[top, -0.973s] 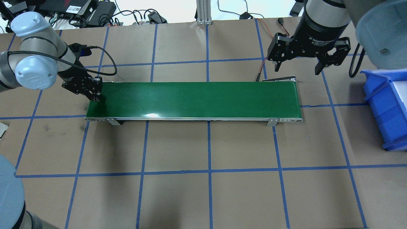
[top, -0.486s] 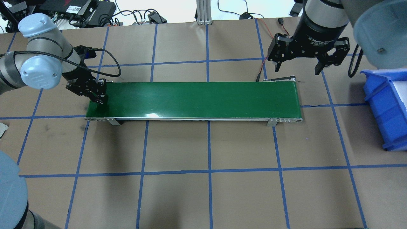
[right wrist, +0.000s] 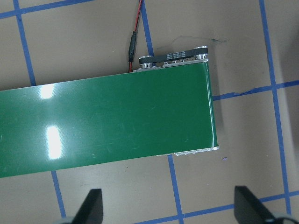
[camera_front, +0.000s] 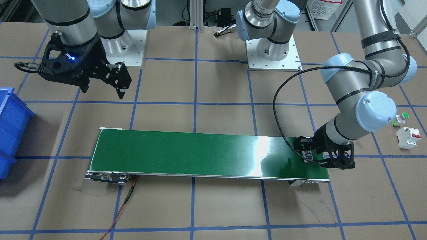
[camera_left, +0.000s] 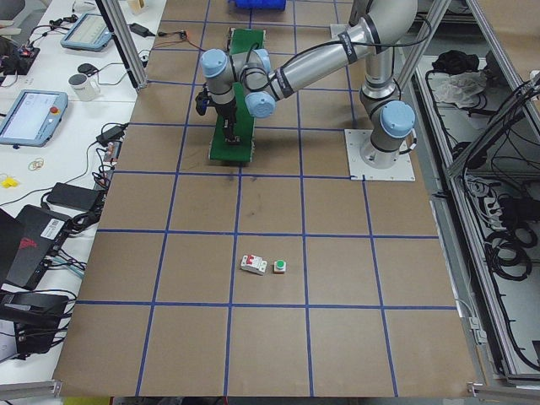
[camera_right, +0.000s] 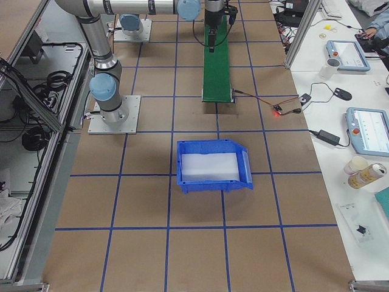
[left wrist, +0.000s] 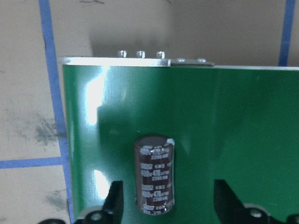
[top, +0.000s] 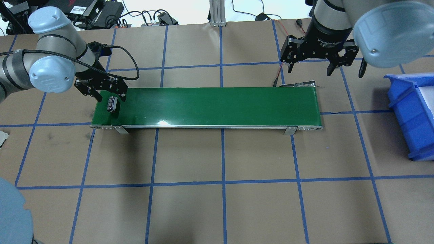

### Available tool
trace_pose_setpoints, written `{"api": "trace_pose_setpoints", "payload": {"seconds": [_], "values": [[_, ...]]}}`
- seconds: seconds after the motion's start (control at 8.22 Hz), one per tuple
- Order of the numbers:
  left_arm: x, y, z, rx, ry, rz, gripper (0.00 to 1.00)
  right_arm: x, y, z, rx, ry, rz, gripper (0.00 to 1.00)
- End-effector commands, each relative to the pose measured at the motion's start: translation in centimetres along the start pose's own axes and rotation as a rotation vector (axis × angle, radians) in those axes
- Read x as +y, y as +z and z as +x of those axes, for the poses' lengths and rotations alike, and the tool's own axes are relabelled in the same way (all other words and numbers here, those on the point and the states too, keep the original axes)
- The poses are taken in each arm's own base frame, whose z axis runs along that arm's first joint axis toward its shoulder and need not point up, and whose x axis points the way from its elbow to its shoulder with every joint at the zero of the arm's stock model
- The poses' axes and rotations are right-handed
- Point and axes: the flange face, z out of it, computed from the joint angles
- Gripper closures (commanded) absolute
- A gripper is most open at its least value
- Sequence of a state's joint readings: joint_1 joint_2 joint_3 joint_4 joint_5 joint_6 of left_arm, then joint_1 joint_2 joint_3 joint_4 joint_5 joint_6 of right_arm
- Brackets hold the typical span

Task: Move capacitor from left to right
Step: 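Lower the capacitor onto the green belt and open the left gripper, then hold the left gripper above the belt while the right gripper waits downstream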

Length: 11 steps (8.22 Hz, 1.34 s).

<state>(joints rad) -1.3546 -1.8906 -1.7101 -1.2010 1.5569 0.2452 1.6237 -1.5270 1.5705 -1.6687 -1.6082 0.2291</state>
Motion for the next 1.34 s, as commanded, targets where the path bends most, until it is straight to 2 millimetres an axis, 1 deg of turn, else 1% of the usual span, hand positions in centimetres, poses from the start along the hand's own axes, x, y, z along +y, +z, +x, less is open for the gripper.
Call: {"api": "trace_pose_setpoints", "payload": {"seconds": [0.0, 0.12, 0.24, 0.36, 0.49, 0.61, 0.73, 0.85, 0.97, 1.22], "values": [[2.5, -6.8, 5.3, -0.024, 0.045, 0.122, 0.0, -2.7, 7.3, -0.8, 0.028, 0.002, -0.113, 0.0], [4.1, -10.1, 6.4, 0.018, 0.011, 0.183, 0.0, -3.4, 11.1, -1.1, 0.043, -0.004, -0.179, 0.0], [6.0, -11.7, 6.9, 0.038, -0.05, 0.156, 0.0, -3.7, 12.2, -1.3, 0.036, -0.008, -0.197, 0.0], [7.9, -14.1, 7.6, 0.032, -0.05, 0.171, 0.0, -4.0, 14.3, -1.5, 0.041, -0.012, -0.229, 0.0], [10.2, -16.5, 8.3, 0.034, -0.043, 0.195, 0.0, -3.8, 16.1, -1.5, 0.05, -0.016, -0.264, 0.0], [11.3, -17.4, 8.6, 0.036, -0.042, 0.199, 0.0, -3.8, 17.3, -1.5, 0.057, -0.025, -0.271, 0.0], [11.2, -16.9, 8.5, 0.026, -0.041, 0.179, 0.0, -4.9, 18.7, -1.8, 0.044, -0.061, -0.233, 0.0], [11.2, -16.9, 8.7, 0.025, -0.038, 0.179, 0.0, -6.1, 19.3, -2.2, 0.016, -0.081, -0.169, 0.0], [11.0, -17.1, 8.6, 0.024, -0.038, 0.189, 0.0, -5.9, 19.7, -2.2, 0.014, -0.083, -0.167, 0.0], [10.7, -16.2, 8.6, 0.026, -0.013, 0.166, 0.0, -4.9, 21.4, -2.7, -0.061, -0.083, -0.151, 0.0]]}}
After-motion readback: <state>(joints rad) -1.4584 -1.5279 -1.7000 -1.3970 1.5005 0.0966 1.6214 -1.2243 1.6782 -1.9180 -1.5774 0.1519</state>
